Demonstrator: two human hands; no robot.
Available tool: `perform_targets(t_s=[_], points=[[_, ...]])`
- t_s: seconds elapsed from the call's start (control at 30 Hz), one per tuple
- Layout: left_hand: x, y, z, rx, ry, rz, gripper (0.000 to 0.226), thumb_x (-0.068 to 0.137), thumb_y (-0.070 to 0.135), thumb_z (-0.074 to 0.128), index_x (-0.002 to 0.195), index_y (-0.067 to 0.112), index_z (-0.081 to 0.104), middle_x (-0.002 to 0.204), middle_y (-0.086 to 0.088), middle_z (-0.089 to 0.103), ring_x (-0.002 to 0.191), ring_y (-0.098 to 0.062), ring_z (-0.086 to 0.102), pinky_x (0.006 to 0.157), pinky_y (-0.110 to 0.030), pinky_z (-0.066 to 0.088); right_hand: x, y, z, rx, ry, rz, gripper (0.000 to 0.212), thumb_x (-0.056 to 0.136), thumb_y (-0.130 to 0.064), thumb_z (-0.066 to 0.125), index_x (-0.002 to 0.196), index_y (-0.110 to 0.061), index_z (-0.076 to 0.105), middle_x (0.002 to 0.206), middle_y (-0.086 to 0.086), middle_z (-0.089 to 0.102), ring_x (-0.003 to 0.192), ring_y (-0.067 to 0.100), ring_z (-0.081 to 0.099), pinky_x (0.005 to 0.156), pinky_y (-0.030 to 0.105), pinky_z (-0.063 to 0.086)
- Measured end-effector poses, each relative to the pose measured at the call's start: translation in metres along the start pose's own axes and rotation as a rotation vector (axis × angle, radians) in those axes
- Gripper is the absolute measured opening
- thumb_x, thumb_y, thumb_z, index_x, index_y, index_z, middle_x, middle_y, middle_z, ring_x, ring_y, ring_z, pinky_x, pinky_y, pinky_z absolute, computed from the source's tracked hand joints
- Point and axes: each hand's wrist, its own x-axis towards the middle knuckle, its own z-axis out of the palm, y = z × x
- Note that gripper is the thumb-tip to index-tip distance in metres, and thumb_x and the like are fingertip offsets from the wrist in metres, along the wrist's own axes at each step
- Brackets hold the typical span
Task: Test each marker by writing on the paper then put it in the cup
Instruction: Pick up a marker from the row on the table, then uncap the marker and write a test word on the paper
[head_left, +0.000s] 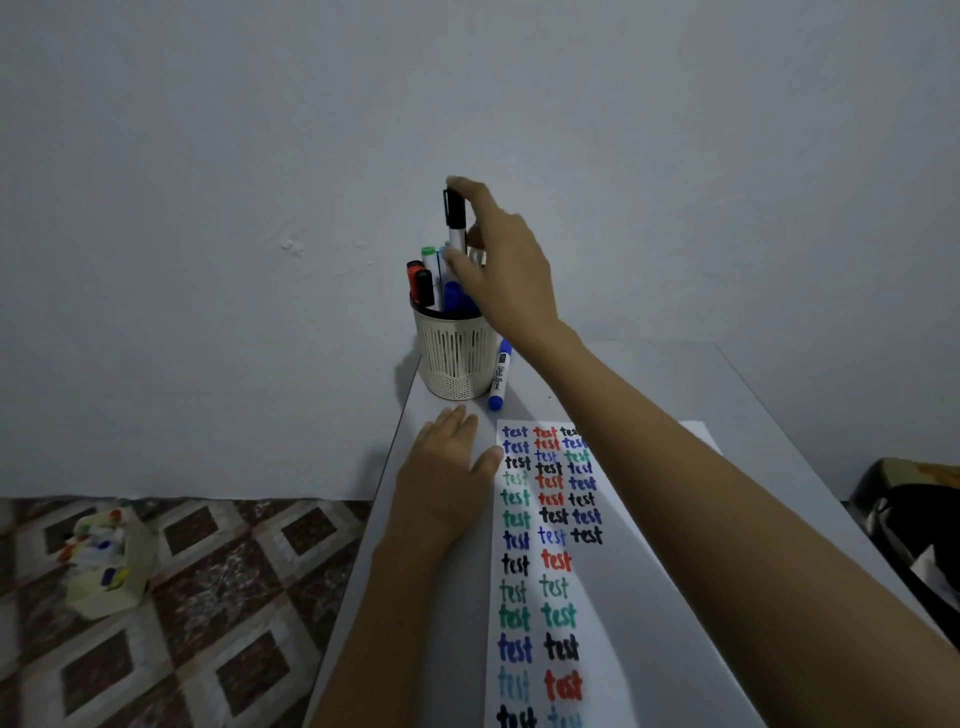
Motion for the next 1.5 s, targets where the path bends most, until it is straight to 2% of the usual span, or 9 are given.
perform_targets(t_s=[0.43,0.6,0.7,0.83,0.9,0.97,1.2,1.37,1.5], points=[[0.001,-0.001,0.002,0.002,0.003,0.007,0.058,0.094,0.039,0.043,0.141,0.006,0.034,0.151,-0.008,0.027,0.141,-0.017,0.019,0.110,-0.020,0.003,0.001,0.006,0.004,-0.109,-0.006,0.068,0.060,0.094,-0.017,0.057,0.148,-0.028,0.034,0.101,0.001,0.063,0.096,0.020,0.049,0.081,0.035,0.045],[0.001,-0.003,0.003,-0.003,-0.001,-0.011,0.055,0.094,0.036,0.045,0.142,0.010,0.033,0.152,-0.004,0.026,0.141,-0.015,0.018,0.112,-0.023,0.006,-0.019,0.021,0.000,0.207,0.119,0.110,0.065,0.096,-0.014,0.050,0.151,-0.032,0.021,0.098,0.004,0.059,0.088,0.018,0.053,0.072,0.028,0.048],[0.002,-0.004,0.003,-0.010,-0.002,-0.026,0.056,0.094,0.037,0.045,0.142,0.011,0.033,0.152,-0.003,0.026,0.141,-0.015,0.018,0.112,-0.024,0.008,-0.040,0.037,0.000,0.297,0.219,0.280,0.055,0.098,-0.007,0.046,0.144,-0.034,0.034,0.103,0.007,0.059,0.085,0.017,0.054,0.071,0.026,0.046],[0.002,-0.003,0.002,-0.013,-0.009,-0.031,0.055,0.095,0.037,0.044,0.142,0.012,0.032,0.152,-0.002,0.025,0.141,-0.015,0.017,0.112,-0.025,0.009,-0.062,0.059,0.004,0.150,-0.263,0.525,0.036,0.088,-0.013,0.059,0.124,-0.014,0.058,0.112,0.012,0.062,0.097,0.023,0.059,0.087,0.041,0.052],[0.002,-0.003,0.002,-0.017,-0.010,-0.026,0.056,0.095,0.037,0.044,0.142,0.011,0.032,0.152,-0.004,0.026,0.141,-0.015,0.017,0.112,-0.026,0.010,-0.070,0.060,0.008,0.037,-0.576,0.554,0.047,0.083,-0.025,0.066,0.127,-0.014,0.055,0.121,0.014,0.059,0.108,0.029,0.056,0.094,0.047,0.049],[0.002,-0.003,0.001,-0.021,-0.013,-0.016,0.055,0.095,0.035,0.046,0.141,0.008,0.033,0.151,-0.006,0.027,0.140,-0.017,0.019,0.113,-0.026,0.011,-0.077,0.057,0.011,-0.146,-0.694,0.513,0.059,0.080,-0.036,0.068,0.131,-0.017,0.048,0.122,0.013,0.054,0.111,0.030,0.051,0.090,0.043,0.048],[0.004,-0.005,0.002,-0.014,-0.033,-0.023,0.055,0.094,0.035,0.046,0.141,0.009,0.034,0.151,-0.006,0.028,0.140,-0.016,0.019,0.112,-0.026,0.010,-0.086,0.049,0.007,-0.208,-0.519,0.479,0.041,0.079,-0.031,0.070,0.111,-0.014,0.052,0.100,0.009,0.060,0.086,0.025,0.058,0.068,0.033,0.046],[0.004,-0.006,0.003,-0.043,-0.052,-0.055,0.055,0.095,0.038,0.044,0.143,0.013,0.032,0.152,-0.001,0.025,0.141,-0.014,0.017,0.113,-0.028,0.011,-0.091,0.048,-0.024,0.180,-0.058,0.634,0.014,0.089,-0.024,0.062,0.094,-0.011,0.062,0.076,0.000,0.059,0.064,0.013,0.054,0.057,0.025,0.043],[0.002,-0.002,0.001,-0.212,0.012,-0.042,0.056,0.094,0.040,0.046,0.143,0.016,0.032,0.150,0.000,0.030,0.138,-0.011,0.024,0.111,-0.026,0.018,-0.095,0.050,-0.061,0.398,0.175,0.737,0.017,0.091,-0.016,0.057,0.087,-0.002,0.066,0.068,0.004,0.056,0.056,0.014,0.046,0.052,0.025,0.041]])
